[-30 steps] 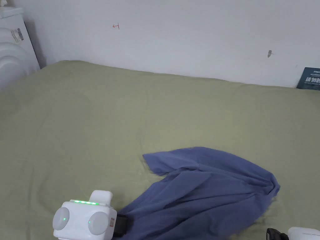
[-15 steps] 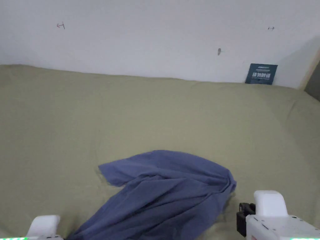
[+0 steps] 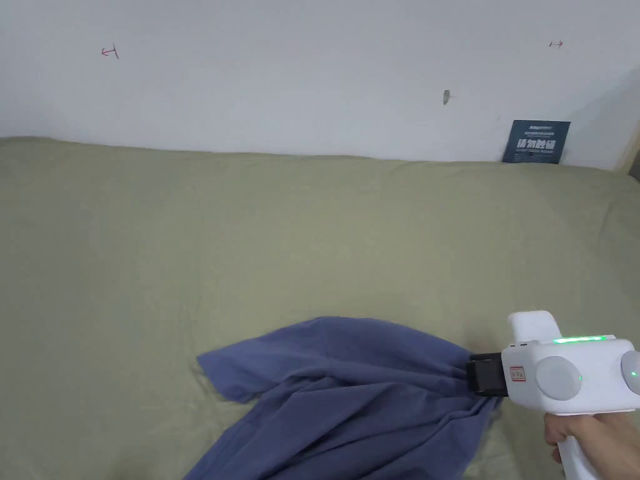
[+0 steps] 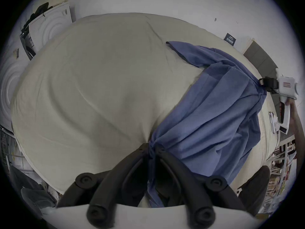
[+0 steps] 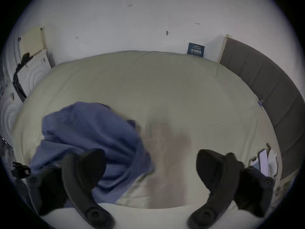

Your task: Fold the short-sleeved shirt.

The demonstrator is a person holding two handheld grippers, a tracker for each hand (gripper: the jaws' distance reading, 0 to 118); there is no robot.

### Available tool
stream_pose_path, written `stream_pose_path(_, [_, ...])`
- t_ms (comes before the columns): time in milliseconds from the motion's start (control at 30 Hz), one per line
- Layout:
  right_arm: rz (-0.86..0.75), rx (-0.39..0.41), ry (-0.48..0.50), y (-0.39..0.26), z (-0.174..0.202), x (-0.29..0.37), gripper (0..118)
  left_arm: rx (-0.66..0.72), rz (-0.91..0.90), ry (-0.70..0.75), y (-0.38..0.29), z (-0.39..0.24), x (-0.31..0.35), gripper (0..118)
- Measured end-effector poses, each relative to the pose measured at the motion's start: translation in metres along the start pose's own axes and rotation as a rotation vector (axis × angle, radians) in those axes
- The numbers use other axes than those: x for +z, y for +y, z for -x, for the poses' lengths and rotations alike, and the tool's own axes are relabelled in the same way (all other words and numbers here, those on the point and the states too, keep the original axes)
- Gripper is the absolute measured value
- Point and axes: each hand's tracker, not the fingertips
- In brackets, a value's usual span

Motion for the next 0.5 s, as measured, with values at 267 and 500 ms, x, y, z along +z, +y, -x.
stream_pose_path(267, [0.037, 0.001, 0.042, -0.014, 0.016, -0.019, 2, 0.032, 0.004, -0.022, 0.001, 0.016, -0.012, 7])
stream_pose_path(500, [-0.089, 0.013, 0.091, -0.001, -0.011, 0.066, 1, 0.022, -0.046, -0.072, 0.016, 0.021, 0.033, 7])
